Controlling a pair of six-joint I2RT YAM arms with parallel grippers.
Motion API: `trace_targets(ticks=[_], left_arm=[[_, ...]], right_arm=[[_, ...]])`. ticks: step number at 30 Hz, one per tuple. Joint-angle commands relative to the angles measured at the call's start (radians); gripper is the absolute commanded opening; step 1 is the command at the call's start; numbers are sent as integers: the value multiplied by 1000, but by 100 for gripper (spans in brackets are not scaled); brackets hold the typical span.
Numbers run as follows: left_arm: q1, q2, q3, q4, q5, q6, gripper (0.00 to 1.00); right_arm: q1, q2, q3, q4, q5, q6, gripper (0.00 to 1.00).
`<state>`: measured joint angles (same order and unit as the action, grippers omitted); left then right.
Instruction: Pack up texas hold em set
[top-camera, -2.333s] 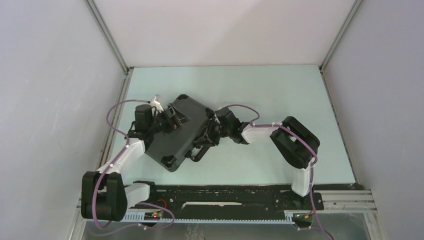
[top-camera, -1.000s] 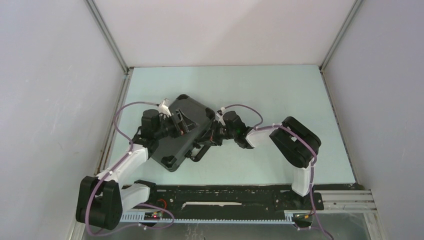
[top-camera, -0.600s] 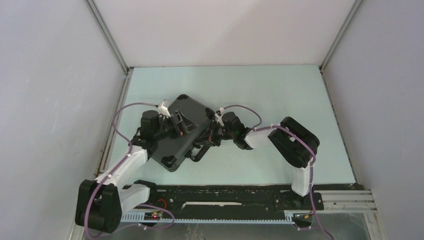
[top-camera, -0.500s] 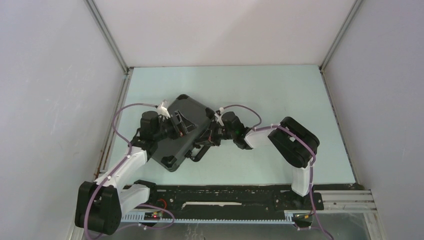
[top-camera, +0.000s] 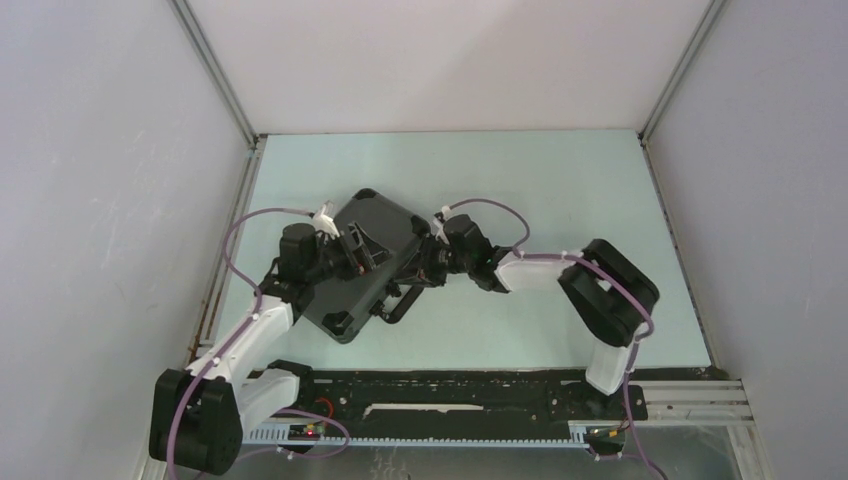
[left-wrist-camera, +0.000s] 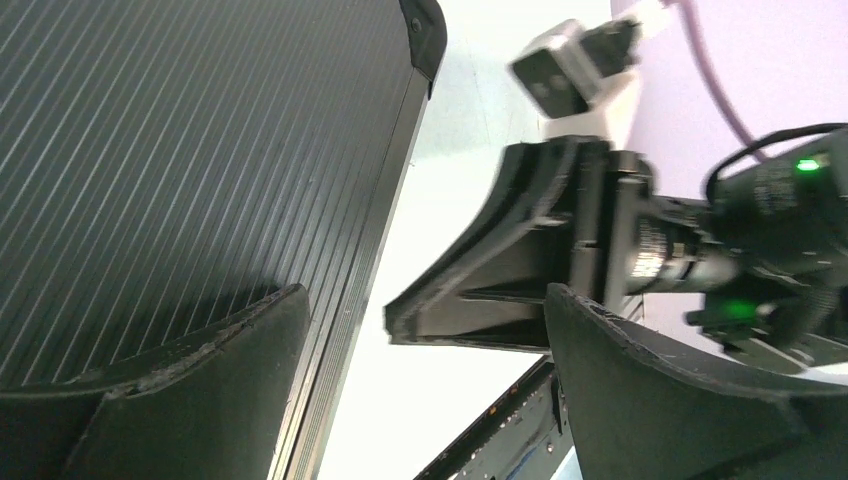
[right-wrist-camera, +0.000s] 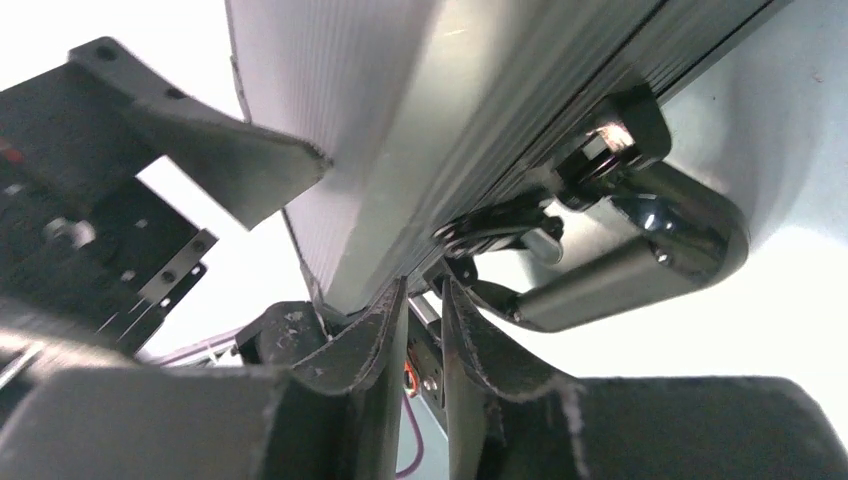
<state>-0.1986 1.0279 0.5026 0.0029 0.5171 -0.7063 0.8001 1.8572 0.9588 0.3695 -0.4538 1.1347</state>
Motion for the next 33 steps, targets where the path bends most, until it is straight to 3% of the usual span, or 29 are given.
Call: trace_targets(ticks=[1, 6, 16, 33], left_arm=[[11, 30, -57, -214, -97, 47, 97], [11, 28, -43, -218, -96, 50, 97], [11, 31, -41, -205, -88, 45, 97], [11, 29, -53, -184, -67, 51, 98]], right_arm=[[-7, -161, 38, -182, 85, -133, 30], [2, -157, 36, -249, 102, -144, 33], [56, -47, 63, -258, 222, -36, 1], [119, 115, 176, -419, 356, 97, 0]])
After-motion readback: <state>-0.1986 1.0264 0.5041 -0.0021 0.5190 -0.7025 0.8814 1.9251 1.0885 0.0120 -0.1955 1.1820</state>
